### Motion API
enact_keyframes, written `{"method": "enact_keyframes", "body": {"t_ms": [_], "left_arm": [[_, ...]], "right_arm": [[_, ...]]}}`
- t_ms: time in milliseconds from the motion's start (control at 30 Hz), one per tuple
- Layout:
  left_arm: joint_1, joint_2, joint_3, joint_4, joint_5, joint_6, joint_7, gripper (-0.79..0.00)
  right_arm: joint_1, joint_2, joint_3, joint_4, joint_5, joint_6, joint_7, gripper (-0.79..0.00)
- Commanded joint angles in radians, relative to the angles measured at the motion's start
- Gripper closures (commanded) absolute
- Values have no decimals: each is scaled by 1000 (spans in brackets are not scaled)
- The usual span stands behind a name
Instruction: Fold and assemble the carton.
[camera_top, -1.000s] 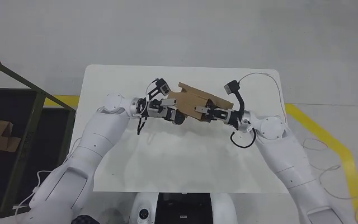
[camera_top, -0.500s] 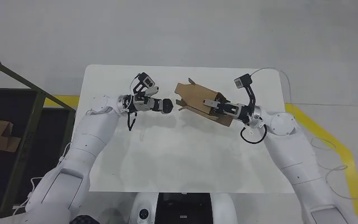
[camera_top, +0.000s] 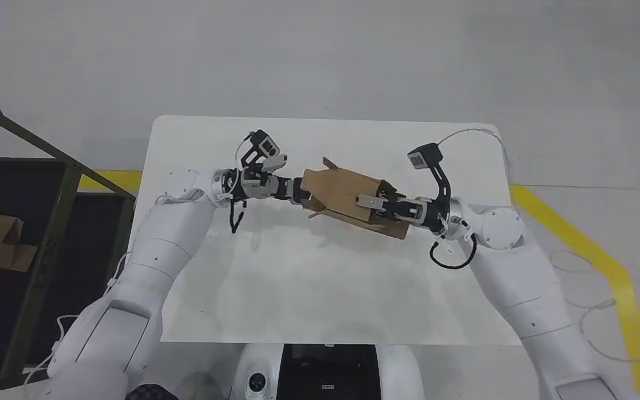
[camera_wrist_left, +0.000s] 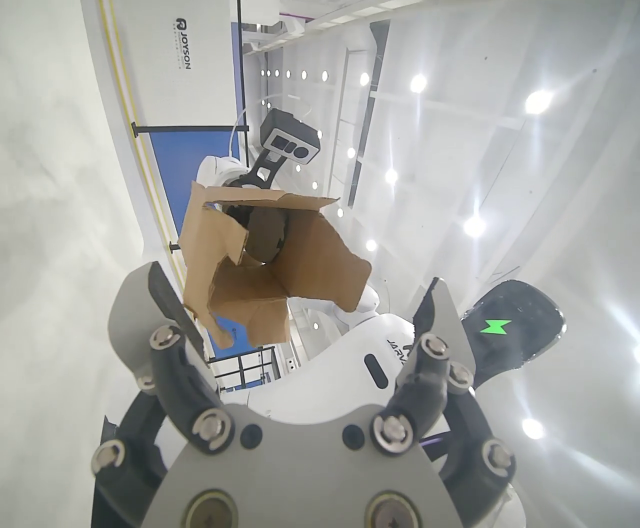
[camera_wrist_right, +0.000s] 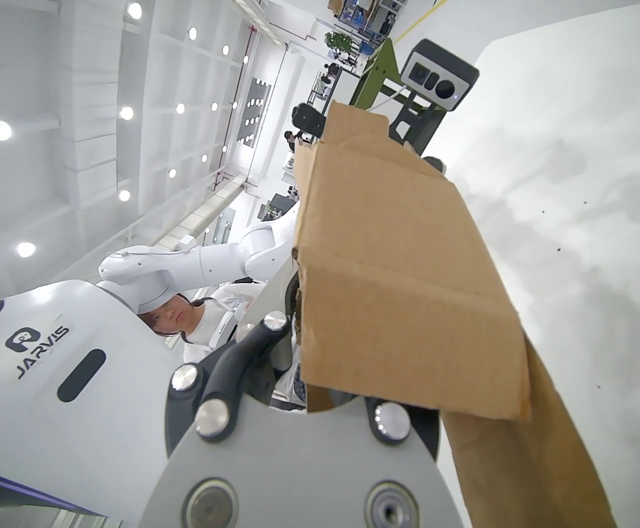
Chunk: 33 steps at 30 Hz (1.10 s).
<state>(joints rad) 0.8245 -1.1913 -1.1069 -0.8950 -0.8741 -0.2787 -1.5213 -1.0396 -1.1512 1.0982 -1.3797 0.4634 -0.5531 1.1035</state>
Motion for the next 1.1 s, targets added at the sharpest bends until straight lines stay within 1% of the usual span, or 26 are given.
{"method": "enact_keyframes", "body": {"t_ms": [0,533,1067], "left_arm": [[0,-1,0,-5,3,2,-5,-785],[11,-3,32,-91,28,30,-15,-785],[7,-3,39,-112,40,28,-15,-785]], "right_arm": [[0,-1,-8,-1,-1,0,3,0],[7,-6,-40,-1,-2,1,21,0],[2,-5,-47,-23,0,2,37,0]]}}
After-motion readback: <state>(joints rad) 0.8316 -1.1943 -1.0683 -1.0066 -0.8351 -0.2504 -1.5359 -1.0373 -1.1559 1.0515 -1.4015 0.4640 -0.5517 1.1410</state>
